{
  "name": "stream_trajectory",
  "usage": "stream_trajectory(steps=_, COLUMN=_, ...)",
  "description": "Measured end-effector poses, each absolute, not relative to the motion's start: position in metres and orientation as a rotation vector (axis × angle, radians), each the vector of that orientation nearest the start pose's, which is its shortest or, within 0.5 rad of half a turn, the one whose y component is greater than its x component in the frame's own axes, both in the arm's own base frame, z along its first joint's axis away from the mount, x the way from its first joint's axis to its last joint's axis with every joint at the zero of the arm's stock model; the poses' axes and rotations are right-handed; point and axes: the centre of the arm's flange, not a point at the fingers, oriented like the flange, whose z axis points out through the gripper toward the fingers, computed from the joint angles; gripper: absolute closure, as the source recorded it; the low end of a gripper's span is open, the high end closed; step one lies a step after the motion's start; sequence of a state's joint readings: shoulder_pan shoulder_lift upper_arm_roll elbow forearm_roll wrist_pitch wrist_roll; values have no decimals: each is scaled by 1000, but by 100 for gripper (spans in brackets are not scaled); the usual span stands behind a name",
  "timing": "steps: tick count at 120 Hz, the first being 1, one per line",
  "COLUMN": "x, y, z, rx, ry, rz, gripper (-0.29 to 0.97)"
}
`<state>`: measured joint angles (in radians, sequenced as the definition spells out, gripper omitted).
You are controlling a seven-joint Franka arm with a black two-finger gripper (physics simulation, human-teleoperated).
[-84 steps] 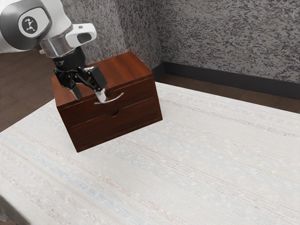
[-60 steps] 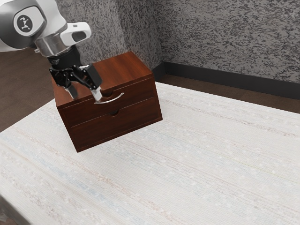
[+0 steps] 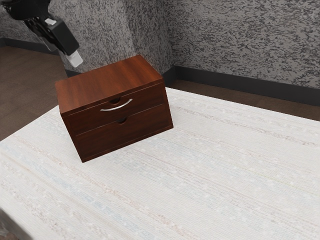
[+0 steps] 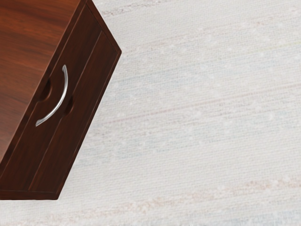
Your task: Pull the drawer handle with one arm to open the drawer
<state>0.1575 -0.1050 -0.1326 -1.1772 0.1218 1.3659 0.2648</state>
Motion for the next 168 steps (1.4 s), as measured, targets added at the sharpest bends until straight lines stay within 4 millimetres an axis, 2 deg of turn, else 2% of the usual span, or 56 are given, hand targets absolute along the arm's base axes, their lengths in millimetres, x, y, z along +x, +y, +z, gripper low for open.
stream_trajectory(steps=10, x=494, y=26, z=809, rx=-2921, ry=368, rz=-355, gripper=3)
stream_trajectory(steps=25, x=532, y=32, z=767, rx=-2898, ry=495, rz=-319, gripper=4)
stream_trajectory(steps=40, x=562, y=38, z=742, rx=-2829, ry=637, rz=-341, gripper=4)
stream_trajectory(steps=49, x=574, y=42, z=734, rx=-2749, ry=709, rz=-332, gripper=5)
stream_trajectory(steps=63, x=581, y=45, z=728, rx=-2631, ry=764, rz=-260, gripper=5)
stream_trajectory(steps=80, x=590, y=51, z=715, rx=-2588, ry=776, rz=-183, gripper=6)
stream_trajectory(steps=97, x=588, y=51, z=709, rx=-2648, ry=743, rz=-161, gripper=7)
stream_trajectory(steps=118, x=592, y=27, z=705, rx=-2744, ry=802, rz=-228, gripper=6)
stream_trajectory(steps=136, x=602, y=27, z=691, rx=-2791, ry=804, rz=-233, gripper=5)
stream_trajectory(steps=149, x=611, y=33, z=682, rx=-2795, ry=793, rz=-241, gripper=12)
stream_trajectory(steps=161, x=619, y=53, z=674, rx=-2778, ry=765, rz=-259, gripper=21)
stream_trajectory(steps=168, x=627, y=58, z=666, rx=-2768, ry=768, rz=-271, gripper=25)
